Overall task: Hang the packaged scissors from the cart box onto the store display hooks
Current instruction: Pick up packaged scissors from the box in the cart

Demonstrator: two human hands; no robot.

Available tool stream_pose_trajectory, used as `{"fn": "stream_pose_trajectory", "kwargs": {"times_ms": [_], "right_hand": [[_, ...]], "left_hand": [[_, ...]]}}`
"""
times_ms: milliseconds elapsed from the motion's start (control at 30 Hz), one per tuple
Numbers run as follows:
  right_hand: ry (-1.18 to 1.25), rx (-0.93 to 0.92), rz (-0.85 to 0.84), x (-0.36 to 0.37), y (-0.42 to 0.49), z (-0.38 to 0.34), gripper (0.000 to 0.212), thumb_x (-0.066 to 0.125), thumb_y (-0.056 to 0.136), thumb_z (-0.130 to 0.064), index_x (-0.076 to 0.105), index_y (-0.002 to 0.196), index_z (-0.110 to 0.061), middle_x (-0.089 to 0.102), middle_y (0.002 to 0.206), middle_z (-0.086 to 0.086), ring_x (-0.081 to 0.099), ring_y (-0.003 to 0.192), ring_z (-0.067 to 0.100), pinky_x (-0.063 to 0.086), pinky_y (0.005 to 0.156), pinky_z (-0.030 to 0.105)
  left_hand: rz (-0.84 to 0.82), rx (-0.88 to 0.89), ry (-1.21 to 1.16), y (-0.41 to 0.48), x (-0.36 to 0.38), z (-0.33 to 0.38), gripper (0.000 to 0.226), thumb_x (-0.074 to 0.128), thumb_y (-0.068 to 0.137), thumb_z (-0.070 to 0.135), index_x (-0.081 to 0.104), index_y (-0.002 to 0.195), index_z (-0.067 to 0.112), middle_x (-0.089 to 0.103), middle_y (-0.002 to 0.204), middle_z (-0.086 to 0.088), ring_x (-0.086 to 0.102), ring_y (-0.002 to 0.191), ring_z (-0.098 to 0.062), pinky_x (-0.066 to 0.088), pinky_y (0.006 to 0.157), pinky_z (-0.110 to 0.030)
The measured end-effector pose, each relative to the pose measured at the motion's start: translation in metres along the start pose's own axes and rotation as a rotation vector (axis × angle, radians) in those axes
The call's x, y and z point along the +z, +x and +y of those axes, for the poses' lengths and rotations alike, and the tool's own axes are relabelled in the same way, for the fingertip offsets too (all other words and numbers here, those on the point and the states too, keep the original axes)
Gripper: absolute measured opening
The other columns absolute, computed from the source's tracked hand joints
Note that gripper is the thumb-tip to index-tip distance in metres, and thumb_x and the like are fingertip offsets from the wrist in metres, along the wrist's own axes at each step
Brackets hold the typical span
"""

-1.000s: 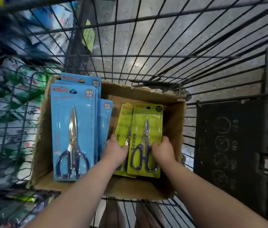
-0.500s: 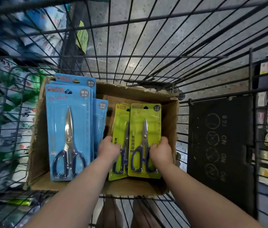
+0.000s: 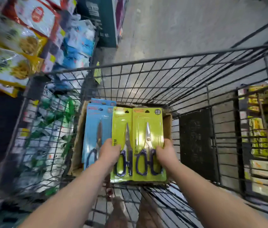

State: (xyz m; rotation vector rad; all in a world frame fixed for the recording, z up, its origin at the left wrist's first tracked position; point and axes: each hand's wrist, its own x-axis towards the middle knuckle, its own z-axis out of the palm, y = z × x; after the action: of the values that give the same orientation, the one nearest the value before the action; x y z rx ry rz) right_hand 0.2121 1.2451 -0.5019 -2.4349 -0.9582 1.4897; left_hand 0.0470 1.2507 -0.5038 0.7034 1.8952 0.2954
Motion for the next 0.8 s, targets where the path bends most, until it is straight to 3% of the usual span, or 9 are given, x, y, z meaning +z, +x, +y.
{"fn": "stream_pose_trajectory", "kwargs": {"times_ms": [133, 233, 333, 400, 467, 567, 667, 733, 800], "right_hand": [[0.052, -0.078, 0.011, -0.019, -0.048, -0.028, 0.033, 0.040, 0.095, -0.011, 0.042, 0.128, -0.010, 0.056, 0.109, 0.009, 0.052, 0.084, 0.022, 0.042, 0.066, 0.029], [0.086, -0.157, 0.031, -0.030, -0.084, -0.048, 0.031, 0.041, 0.094, -0.009, 0.046, 0.125, -0.008, 0.058, 0.111, 0.010, 0.050, 0.086, 0.021, 0.040, 0.074, 0.029], [0.117, -0.236, 0.026, -0.038, -0.116, -0.069, 0.029, 0.042, 0.095, -0.010, 0.047, 0.124, -0.010, 0.058, 0.105, 0.005, 0.051, 0.083, 0.018, 0.042, 0.071, 0.027], [0.133, -0.306, 0.017, -0.042, -0.136, -0.082, 0.031, 0.043, 0.094, -0.011, 0.047, 0.125, -0.011, 0.054, 0.099, 0.002, 0.052, 0.086, 0.019, 0.042, 0.077, 0.027], [0.122, -0.370, -0.002, -0.045, -0.153, -0.094, 0.033, 0.044, 0.095, -0.013, 0.046, 0.128, -0.010, 0.053, 0.098, 0.001, 0.052, 0.088, 0.018, 0.042, 0.079, 0.027], [0.080, -0.452, -0.054, -0.047, -0.174, -0.108, 0.035, 0.045, 0.096, -0.017, 0.042, 0.131, -0.012, 0.056, 0.097, -0.001, 0.057, 0.079, 0.013, 0.048, 0.068, 0.022], [0.049, -0.533, -0.102, -0.047, -0.188, -0.115, 0.036, 0.048, 0.095, -0.020, 0.043, 0.130, -0.012, 0.059, 0.109, 0.004, 0.061, 0.093, 0.019, 0.053, 0.082, 0.035], [0.001, -0.602, -0.138, -0.047, -0.198, -0.114, 0.032, 0.049, 0.094, -0.017, 0.048, 0.125, -0.012, 0.060, 0.104, 0.004, 0.061, 0.091, 0.020, 0.053, 0.081, 0.036], [-0.053, -0.676, -0.190, -0.049, -0.211, -0.107, 0.028, 0.047, 0.093, -0.013, 0.049, 0.121, -0.011, 0.059, 0.087, -0.002, 0.059, 0.075, 0.013, 0.049, 0.060, 0.027]], "left_hand": [[0.010, 0.047, -0.121, -0.034, -0.046, 0.020, 0.007, 0.055, 0.084, 0.007, 0.057, 0.079, 0.012, 0.058, 0.087, -0.013, 0.053, 0.079, -0.024, 0.041, 0.062, -0.032], [-0.001, 0.073, -0.192, -0.057, -0.080, 0.028, 0.004, 0.057, 0.076, 0.015, 0.056, 0.073, 0.012, 0.065, 0.090, -0.017, 0.062, 0.077, -0.028, 0.054, 0.069, -0.036], [0.038, 0.125, -0.258, -0.080, -0.109, 0.032, 0.017, 0.050, 0.087, -0.001, 0.060, 0.080, 0.010, 0.064, 0.077, -0.015, 0.055, 0.061, -0.020, 0.047, 0.049, -0.017], [0.075, 0.148, -0.285, -0.096, -0.126, 0.032, 0.011, 0.051, 0.088, 0.002, 0.061, 0.090, 0.005, 0.067, 0.091, -0.019, 0.059, 0.072, -0.023, 0.049, 0.059, -0.020], [0.099, 0.153, -0.328, -0.113, -0.140, 0.032, 0.022, 0.052, 0.089, 0.007, 0.058, 0.109, 0.000, 0.066, 0.105, -0.018, 0.062, 0.087, -0.027, 0.051, 0.076, -0.031], [0.174, 0.183, -0.386, -0.138, -0.158, 0.028, 0.017, 0.050, 0.092, 0.005, 0.057, 0.108, 0.006, 0.061, 0.086, -0.005, 0.056, 0.074, -0.017, 0.042, 0.065, -0.027], [0.249, 0.187, -0.463, -0.168, -0.167, 0.019, 0.029, 0.050, 0.092, 0.007, 0.054, 0.120, 0.001, 0.063, 0.110, -0.014, 0.059, 0.092, -0.026, 0.044, 0.081, -0.032], [0.288, 0.186, -0.533, -0.191, -0.168, 0.008, 0.020, 0.049, 0.091, 0.003, 0.061, 0.107, 0.005, 0.065, 0.103, -0.014, 0.059, 0.082, -0.023, 0.046, 0.072, -0.030], [0.358, 0.175, -0.585, -0.218, -0.164, -0.005, 0.022, 0.049, 0.090, -0.001, 0.059, 0.080, 0.016, 0.063, 0.085, -0.009, 0.055, 0.067, -0.016, 0.042, 0.059, -0.025]]}}
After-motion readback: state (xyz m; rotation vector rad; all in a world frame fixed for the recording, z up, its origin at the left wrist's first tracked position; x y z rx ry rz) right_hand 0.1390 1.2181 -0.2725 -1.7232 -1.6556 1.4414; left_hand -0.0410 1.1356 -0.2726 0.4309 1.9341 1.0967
